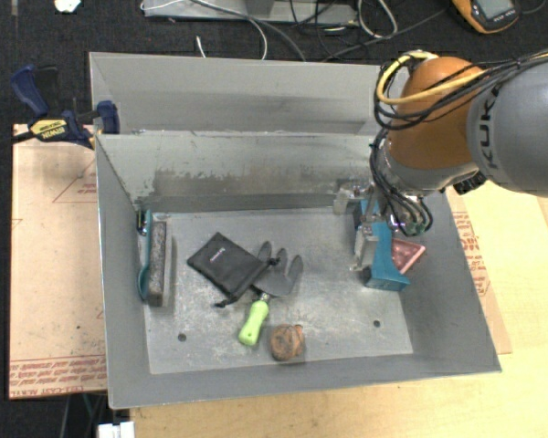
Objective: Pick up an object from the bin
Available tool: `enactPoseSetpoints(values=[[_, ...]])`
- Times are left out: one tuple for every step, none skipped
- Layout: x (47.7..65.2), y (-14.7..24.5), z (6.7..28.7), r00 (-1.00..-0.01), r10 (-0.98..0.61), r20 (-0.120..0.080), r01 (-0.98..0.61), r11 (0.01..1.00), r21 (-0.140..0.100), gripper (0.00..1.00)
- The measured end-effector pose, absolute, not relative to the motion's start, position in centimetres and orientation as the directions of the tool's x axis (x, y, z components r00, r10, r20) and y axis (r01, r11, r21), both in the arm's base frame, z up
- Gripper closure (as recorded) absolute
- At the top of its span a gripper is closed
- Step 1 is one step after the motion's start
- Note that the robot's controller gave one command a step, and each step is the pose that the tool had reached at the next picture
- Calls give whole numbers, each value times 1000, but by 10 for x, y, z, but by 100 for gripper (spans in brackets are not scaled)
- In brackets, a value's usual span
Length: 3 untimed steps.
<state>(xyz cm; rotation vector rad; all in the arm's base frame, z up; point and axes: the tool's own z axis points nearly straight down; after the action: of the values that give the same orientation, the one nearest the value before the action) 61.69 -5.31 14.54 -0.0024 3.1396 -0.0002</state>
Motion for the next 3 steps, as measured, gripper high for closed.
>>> enactPoseSetpoints(values=[[617,-53,145,-1000,-2,-2,-2,1000,0,0],[597,3,102,-998,-66,-6,-66,998,-1,0],[562,37,87,-992,-126,-7,-126,992,-2,0]])
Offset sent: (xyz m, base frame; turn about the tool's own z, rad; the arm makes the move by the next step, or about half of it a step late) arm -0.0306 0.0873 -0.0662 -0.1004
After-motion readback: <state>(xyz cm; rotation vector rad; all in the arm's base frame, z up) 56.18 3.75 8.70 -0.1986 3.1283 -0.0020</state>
